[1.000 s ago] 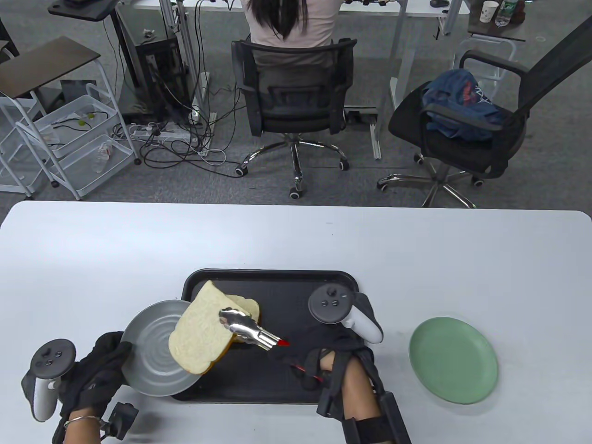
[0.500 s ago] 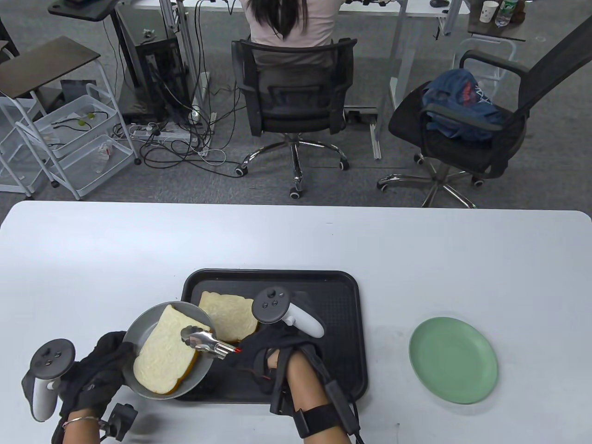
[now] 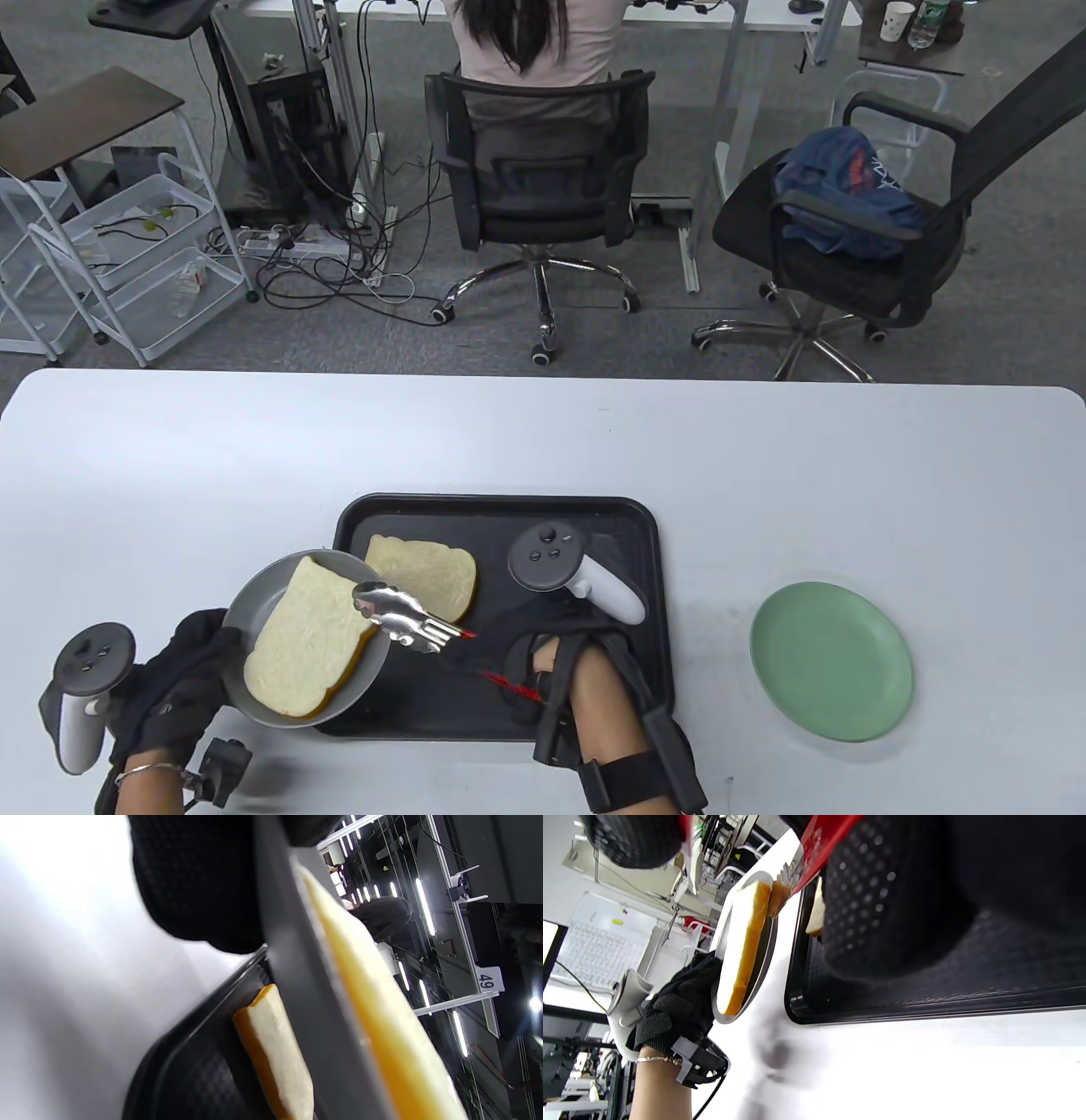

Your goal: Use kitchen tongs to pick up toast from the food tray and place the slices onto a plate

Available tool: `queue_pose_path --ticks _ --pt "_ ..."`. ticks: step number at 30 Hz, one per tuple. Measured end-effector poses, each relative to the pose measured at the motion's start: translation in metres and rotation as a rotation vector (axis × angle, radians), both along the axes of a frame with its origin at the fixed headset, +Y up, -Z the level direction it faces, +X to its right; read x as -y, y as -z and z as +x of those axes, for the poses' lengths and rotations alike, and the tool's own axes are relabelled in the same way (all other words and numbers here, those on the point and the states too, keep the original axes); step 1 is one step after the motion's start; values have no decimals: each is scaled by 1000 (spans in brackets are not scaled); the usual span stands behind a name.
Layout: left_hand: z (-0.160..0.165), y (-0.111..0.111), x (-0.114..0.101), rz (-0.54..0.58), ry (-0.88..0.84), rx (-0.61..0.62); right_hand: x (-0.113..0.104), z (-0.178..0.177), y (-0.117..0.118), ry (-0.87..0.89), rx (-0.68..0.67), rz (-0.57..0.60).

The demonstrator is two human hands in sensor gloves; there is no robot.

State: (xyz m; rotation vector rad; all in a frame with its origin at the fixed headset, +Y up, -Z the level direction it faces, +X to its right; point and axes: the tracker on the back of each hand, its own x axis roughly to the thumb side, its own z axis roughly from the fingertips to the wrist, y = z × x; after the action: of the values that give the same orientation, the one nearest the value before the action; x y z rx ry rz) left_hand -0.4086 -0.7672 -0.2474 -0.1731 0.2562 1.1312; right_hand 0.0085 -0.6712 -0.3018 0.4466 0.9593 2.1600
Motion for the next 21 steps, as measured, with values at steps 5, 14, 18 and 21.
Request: queue_pose_path --ticks 5,14,18,21 --pt "-4 0 0 4 -12 -19 2 33 3 0 86 27" --pt "-13 -6 -6 48 -8 -104 55 65 18 -109 200 12" --pt "-17 -7 -8 62 -9 -131 79 67 27 -184 235 33" --pt "-18 -8 -9 69 -10 -140 91 64 33 -203 241 41"
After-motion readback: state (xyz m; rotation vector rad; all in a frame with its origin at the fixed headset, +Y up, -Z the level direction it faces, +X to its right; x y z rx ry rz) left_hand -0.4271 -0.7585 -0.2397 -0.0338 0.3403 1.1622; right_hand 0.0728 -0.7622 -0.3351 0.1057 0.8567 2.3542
